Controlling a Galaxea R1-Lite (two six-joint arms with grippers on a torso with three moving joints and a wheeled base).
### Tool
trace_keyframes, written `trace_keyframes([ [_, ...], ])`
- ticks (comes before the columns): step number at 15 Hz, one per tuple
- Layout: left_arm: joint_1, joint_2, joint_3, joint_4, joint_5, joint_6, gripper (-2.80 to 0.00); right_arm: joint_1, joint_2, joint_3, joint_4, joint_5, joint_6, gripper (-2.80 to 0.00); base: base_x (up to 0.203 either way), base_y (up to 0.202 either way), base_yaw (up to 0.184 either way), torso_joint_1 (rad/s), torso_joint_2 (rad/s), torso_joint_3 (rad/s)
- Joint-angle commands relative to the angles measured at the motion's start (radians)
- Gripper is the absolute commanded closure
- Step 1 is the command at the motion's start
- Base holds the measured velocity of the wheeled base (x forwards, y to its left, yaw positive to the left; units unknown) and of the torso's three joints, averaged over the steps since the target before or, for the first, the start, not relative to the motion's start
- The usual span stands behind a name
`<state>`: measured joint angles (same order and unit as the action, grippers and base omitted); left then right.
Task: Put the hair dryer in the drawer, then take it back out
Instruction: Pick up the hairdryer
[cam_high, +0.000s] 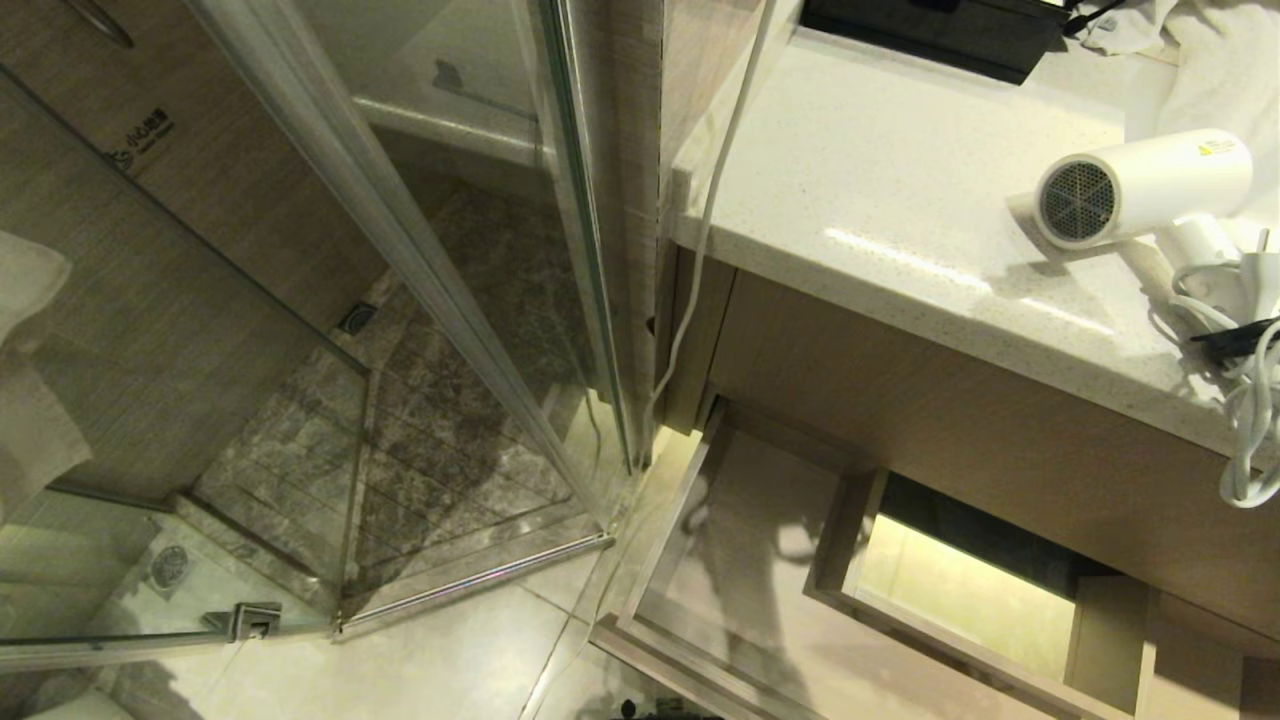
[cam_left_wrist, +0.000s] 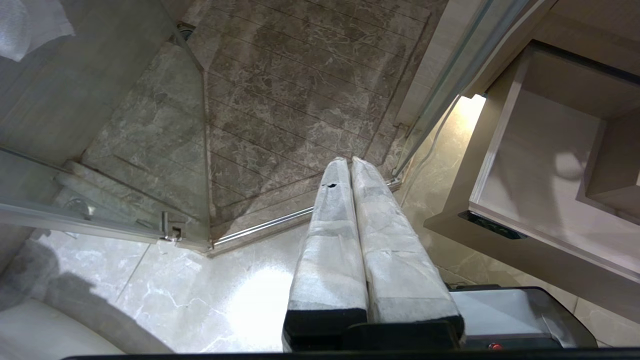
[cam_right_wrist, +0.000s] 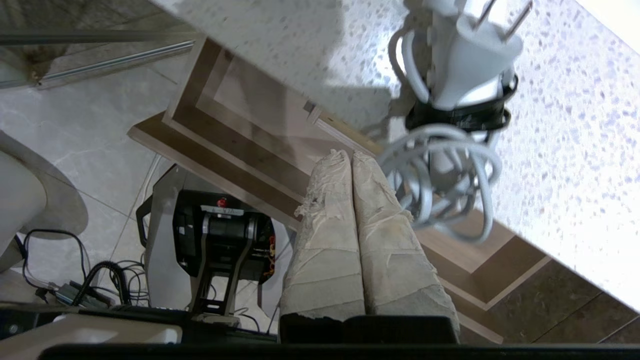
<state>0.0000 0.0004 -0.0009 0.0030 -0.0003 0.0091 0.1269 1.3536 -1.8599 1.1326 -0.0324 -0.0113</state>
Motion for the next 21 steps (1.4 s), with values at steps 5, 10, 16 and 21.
trace_keyframes([
  [5,0.0,0.0,-0.001,0.0,0.0,0.0,0.0,-0.027,0.067,0.013,-0.117,-0.042,-0.017,-2.8,0.0,0.0,0.0,0.0,0.0,0.0],
  [10,0.0,0.0,0.0,0.0,0.0,0.0,0.0,-0.069,0.041,-0.017,-0.204,-0.048,-0.128,-2.8,0.0,0.0,0.0,0.0,0.0,0.0],
  [16,0.0,0.0,0.001,0.0,0.0,0.0,0.0,-0.171,0.115,-0.005,-0.266,-0.031,-0.217,-2.8,0.0,0.0,0.0,0.0,0.0,0.0],
  [21,0.0,0.0,-0.001,0.0,0.0,0.0,0.0,-0.17,0.139,-0.002,-0.264,-0.016,-0.221,-2.8,0.0,0.0,0.0,0.0,0.0,0.0],
])
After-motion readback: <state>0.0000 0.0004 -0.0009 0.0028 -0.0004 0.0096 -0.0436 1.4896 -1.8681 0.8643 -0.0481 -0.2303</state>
